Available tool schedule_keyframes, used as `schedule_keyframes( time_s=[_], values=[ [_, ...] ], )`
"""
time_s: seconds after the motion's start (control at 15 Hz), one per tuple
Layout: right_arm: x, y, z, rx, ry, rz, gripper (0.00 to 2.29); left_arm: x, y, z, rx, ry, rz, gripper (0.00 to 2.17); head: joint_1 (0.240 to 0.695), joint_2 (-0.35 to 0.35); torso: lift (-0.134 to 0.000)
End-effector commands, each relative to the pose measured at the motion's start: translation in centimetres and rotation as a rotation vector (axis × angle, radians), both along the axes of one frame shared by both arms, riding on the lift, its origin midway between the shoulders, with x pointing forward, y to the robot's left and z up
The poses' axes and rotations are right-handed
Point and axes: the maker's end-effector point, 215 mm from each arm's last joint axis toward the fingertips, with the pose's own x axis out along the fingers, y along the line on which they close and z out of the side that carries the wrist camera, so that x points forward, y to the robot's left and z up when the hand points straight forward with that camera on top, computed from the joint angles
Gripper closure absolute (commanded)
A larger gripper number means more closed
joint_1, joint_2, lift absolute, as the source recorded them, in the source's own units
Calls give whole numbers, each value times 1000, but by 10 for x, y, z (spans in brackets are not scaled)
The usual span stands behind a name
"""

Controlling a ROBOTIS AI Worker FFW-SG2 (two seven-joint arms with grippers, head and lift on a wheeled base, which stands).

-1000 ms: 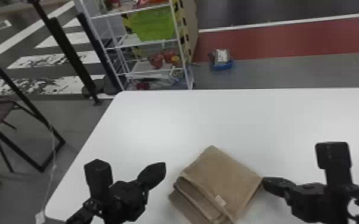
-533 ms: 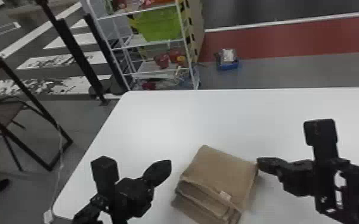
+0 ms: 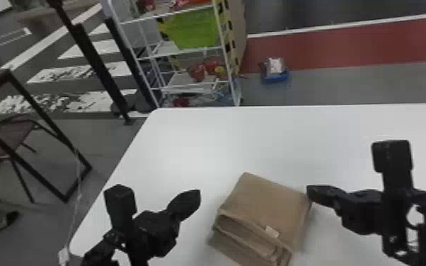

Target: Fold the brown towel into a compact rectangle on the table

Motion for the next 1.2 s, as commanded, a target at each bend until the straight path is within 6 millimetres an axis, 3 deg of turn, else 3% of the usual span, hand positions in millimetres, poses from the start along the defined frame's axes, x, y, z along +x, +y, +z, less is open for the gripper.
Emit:
schedule_keyframes(
  time_s=[0.0,0.2,0.4,0.73,1.13],
  values=[
    [-27,-9,14,17,-7,-14,1771,-1,2,-1,0,6,6,1794,695,350,-123],
    [-56,-13,6,9,11,-23,1771,0,1,-1,-3,4,4,1794,695,350,-123],
    [-60,-19,-11,-17,32,-34,1771,0,0,-1,-5,3,7,1794,695,350,-123],
    [-41,-22,-19,-34,19,-40,1774,-3,2,2,-1,2,9,1794,695,350,-123],
    [-6,6,-28,-50,13,19,1771,-5,3,0,-13,6,9,1794,695,350,-123]
  ],
)
